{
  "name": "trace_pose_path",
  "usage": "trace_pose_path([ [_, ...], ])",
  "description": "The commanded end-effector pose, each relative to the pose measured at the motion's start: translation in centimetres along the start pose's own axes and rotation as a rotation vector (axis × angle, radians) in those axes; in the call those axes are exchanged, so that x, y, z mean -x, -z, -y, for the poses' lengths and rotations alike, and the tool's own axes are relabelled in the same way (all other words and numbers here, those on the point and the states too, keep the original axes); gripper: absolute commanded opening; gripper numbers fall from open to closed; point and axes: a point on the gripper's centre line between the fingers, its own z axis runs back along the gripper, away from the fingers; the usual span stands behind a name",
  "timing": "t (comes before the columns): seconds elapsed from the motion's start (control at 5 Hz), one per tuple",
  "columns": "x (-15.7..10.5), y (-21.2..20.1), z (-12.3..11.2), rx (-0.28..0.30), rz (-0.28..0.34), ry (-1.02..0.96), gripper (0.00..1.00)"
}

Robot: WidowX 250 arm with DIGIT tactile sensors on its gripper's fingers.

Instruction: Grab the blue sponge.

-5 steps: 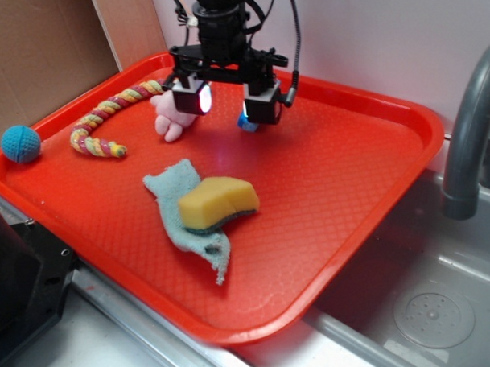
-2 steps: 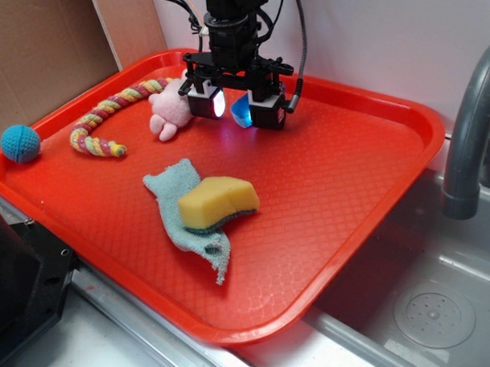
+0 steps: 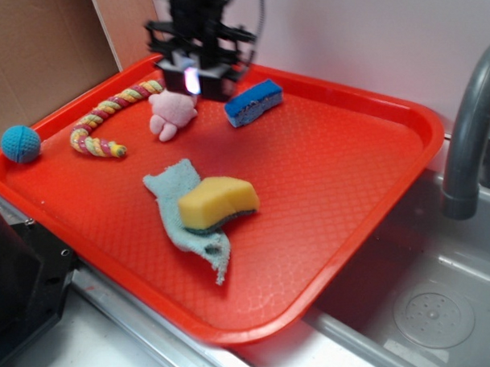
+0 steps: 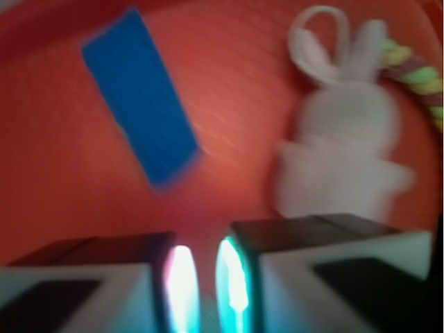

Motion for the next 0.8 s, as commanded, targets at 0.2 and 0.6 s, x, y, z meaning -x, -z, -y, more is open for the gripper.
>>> trace_pose_path([
  [0.2, 7.5, -10.6, -3.0, 0.013, 0.132, 0.143, 0.00],
  [0.6, 3.4, -7.5, -2.5, 0.067, 0.260, 0.097, 1.00],
])
